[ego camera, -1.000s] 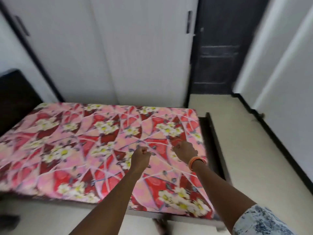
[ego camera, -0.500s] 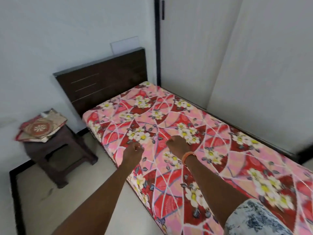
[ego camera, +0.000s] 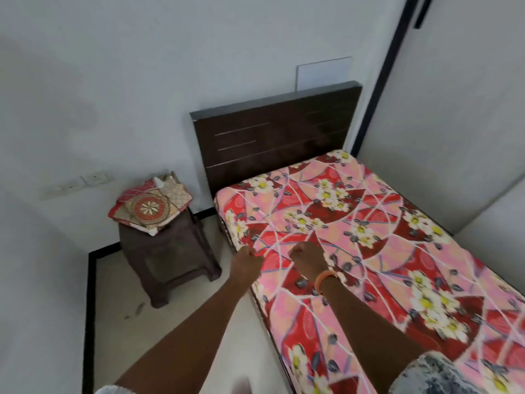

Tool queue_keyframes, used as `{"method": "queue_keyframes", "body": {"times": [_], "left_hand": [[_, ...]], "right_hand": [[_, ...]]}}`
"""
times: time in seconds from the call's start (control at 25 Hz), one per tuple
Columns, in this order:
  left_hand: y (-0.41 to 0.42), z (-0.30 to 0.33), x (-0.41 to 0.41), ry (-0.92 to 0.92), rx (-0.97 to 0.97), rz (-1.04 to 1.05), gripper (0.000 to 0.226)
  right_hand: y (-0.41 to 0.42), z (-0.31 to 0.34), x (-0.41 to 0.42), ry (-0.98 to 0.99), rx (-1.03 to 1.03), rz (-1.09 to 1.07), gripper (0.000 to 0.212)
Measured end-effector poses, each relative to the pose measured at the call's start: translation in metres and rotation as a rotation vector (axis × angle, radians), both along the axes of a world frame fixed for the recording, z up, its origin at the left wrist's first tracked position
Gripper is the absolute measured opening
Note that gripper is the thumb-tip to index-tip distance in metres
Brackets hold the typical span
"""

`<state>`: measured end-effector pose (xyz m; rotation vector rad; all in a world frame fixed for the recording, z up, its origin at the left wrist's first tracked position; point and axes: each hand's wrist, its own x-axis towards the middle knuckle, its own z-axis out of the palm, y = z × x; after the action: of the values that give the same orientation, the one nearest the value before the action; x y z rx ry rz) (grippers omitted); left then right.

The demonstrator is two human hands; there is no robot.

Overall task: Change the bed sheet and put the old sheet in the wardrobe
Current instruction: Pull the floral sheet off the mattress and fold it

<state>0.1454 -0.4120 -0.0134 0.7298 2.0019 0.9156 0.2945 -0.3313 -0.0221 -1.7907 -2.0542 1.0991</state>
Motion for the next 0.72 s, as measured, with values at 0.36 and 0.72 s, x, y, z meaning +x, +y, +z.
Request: {"method": "queue_keyframes", "body": {"times": [0.36, 0.72], "left_hand": [[0.161, -0.057, -0.166, -0.023, -0.202, 0.046, 0.020], [0.381, -0.218, -0.297, 0.034, -0.392, 0.072, 0.033]], "right_hand": [[0.174, -0.085, -0.188, 0.050, -0.104, 0.018, 0.008], [0.374, -0.268, -0.343, -0.140, -0.037, 0.130, 0.044]]}}
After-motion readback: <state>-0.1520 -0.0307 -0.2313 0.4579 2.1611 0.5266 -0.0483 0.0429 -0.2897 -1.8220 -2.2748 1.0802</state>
